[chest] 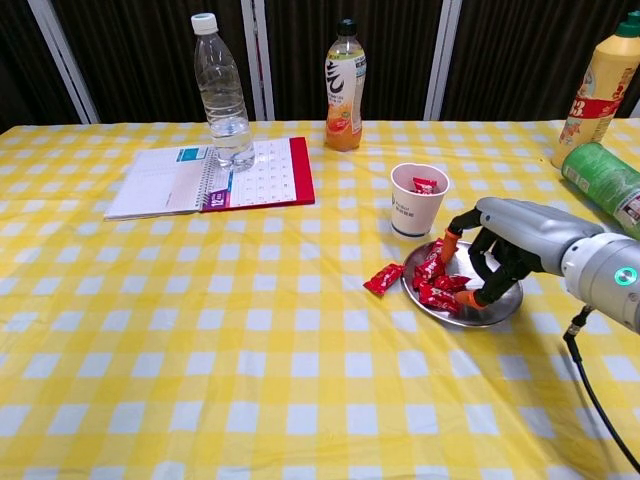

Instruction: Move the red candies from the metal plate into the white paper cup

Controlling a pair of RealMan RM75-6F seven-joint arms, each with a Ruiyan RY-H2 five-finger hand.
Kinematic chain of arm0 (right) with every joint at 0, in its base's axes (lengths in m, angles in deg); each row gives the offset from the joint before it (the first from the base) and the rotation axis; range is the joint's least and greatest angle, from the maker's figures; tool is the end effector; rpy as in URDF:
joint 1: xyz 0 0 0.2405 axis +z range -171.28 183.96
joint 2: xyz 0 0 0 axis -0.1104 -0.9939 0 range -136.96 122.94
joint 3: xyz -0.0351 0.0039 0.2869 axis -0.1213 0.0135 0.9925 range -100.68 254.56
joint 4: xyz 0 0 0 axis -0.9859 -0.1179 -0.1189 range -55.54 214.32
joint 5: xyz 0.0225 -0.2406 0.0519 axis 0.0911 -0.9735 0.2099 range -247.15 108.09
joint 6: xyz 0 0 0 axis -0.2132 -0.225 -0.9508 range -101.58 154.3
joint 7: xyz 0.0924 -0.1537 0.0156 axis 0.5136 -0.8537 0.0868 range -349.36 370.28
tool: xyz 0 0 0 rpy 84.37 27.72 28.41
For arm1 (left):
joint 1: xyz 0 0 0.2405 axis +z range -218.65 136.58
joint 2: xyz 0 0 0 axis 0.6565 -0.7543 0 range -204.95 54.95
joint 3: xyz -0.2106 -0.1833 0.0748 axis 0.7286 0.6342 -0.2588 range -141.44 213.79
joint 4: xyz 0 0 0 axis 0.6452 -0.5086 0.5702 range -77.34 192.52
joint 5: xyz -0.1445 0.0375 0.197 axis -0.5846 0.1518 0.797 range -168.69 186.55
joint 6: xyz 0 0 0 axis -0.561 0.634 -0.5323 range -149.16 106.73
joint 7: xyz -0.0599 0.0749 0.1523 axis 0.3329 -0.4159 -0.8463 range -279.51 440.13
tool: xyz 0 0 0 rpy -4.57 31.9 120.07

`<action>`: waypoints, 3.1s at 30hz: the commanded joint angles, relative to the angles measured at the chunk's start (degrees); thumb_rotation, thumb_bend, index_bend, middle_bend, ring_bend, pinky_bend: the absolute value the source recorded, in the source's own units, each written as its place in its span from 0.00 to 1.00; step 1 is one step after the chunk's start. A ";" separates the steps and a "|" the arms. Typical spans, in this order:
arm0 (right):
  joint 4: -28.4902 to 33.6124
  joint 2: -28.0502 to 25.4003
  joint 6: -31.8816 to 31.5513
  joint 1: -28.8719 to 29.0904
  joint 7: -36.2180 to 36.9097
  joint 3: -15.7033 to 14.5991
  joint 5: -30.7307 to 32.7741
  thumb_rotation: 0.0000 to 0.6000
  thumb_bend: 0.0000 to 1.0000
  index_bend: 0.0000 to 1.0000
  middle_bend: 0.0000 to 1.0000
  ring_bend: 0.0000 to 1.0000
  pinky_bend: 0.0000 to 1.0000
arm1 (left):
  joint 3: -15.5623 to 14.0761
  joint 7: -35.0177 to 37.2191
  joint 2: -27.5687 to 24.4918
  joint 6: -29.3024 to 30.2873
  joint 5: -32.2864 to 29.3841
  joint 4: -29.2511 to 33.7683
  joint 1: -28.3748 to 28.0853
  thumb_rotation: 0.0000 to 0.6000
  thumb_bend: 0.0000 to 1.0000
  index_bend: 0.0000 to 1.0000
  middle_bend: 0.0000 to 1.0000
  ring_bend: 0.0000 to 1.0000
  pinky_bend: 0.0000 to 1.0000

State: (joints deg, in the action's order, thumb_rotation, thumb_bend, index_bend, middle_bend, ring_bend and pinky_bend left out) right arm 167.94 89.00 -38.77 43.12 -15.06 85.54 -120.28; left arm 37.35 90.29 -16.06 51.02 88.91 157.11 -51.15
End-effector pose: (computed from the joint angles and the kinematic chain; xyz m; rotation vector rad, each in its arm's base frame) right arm -0.1904 -0.3583 -0.0975 1.6318 -1.2157 0.8520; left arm -0.3477 0.2397 0.1226 -1.3977 -1.2487 -0.9086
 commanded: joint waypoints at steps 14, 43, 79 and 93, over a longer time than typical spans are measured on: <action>-8.52 4.40 4.70 0.92 1.47 2.28 2.13 1.00 0.49 0.56 0.75 0.90 1.00 | 0.19 -0.10 -0.26 -0.83 -0.85 0.59 -0.32 1.00 0.04 0.00 0.00 0.00 0.00; 7.23 -4.73 -1.16 1.36 -1.66 8.81 -0.94 1.00 0.61 0.60 0.75 0.90 1.00 | 0.05 0.87 -0.41 -0.99 -0.38 0.48 -0.35 1.00 0.04 0.00 0.00 0.00 0.00; -4.55 -0.41 2.69 12.36 -6.28 13.62 10.27 1.00 0.41 0.31 0.75 0.90 1.00 | 0.24 2.01 -1.41 -3.06 -1.99 1.55 -0.99 1.00 0.04 0.00 0.00 0.00 0.00; 6.67 -1.54 -2.07 8.25 -10.34 3.17 3.80 1.00 0.41 0.33 0.75 0.90 1.00 | 0.05 2.09 -1.10 -1.94 -0.83 1.08 -0.61 1.00 0.04 0.00 0.00 0.00 0.00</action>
State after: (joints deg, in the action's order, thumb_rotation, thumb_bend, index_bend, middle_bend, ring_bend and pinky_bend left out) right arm 173.87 87.17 -40.38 51.97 -24.52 90.01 -115.60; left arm 37.41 92.37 -17.17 49.05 88.05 158.22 -51.79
